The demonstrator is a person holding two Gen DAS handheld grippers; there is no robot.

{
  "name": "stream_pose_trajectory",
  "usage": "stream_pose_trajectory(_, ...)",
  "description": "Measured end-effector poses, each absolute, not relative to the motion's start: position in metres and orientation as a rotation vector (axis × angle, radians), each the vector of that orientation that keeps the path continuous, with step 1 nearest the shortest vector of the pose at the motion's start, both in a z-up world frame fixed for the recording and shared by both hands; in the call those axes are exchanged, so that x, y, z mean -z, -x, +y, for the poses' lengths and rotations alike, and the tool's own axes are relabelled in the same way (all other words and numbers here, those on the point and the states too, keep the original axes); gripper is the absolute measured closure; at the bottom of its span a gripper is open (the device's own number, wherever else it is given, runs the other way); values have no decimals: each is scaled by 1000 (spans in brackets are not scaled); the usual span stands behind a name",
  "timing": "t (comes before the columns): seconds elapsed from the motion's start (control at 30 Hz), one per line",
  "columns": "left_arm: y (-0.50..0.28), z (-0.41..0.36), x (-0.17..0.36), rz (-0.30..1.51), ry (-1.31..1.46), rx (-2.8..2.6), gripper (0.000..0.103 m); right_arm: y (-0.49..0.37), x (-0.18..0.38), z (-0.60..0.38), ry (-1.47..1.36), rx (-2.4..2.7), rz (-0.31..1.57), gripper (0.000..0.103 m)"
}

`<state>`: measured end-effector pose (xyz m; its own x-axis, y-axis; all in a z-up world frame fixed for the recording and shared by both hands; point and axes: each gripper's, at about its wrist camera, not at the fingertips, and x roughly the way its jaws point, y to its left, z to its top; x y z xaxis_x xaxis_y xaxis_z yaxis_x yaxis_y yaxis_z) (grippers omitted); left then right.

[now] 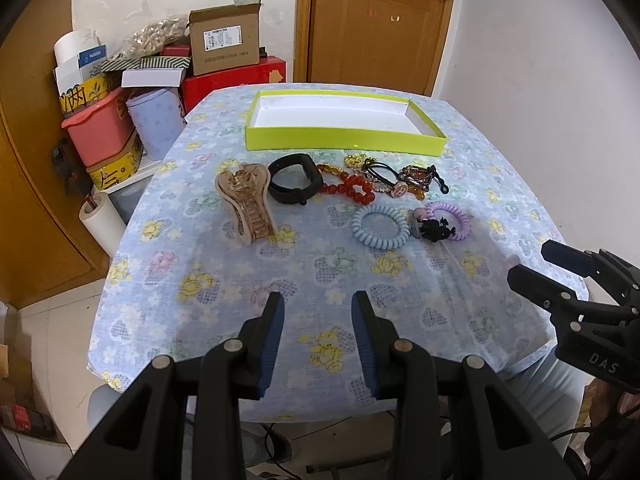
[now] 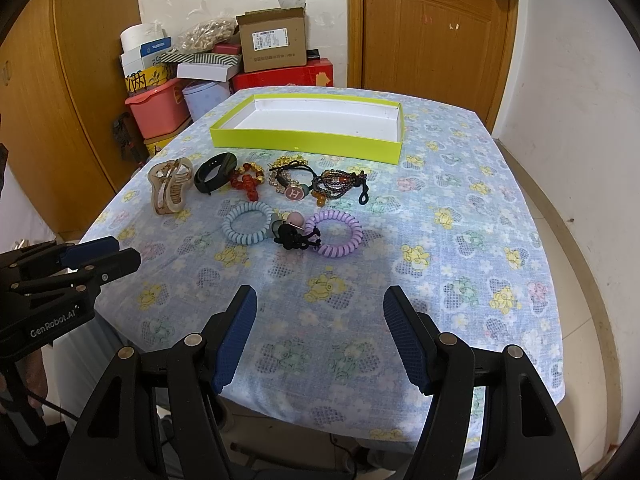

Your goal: Organize jewelry

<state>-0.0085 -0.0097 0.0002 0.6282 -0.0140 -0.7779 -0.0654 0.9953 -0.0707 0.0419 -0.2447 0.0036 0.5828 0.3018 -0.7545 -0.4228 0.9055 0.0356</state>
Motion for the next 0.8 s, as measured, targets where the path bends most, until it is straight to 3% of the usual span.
stream_pose_trajectory(0.8,2,-2,0,886,122,-45,67,-44,-1,-238,154,-447,861,37)
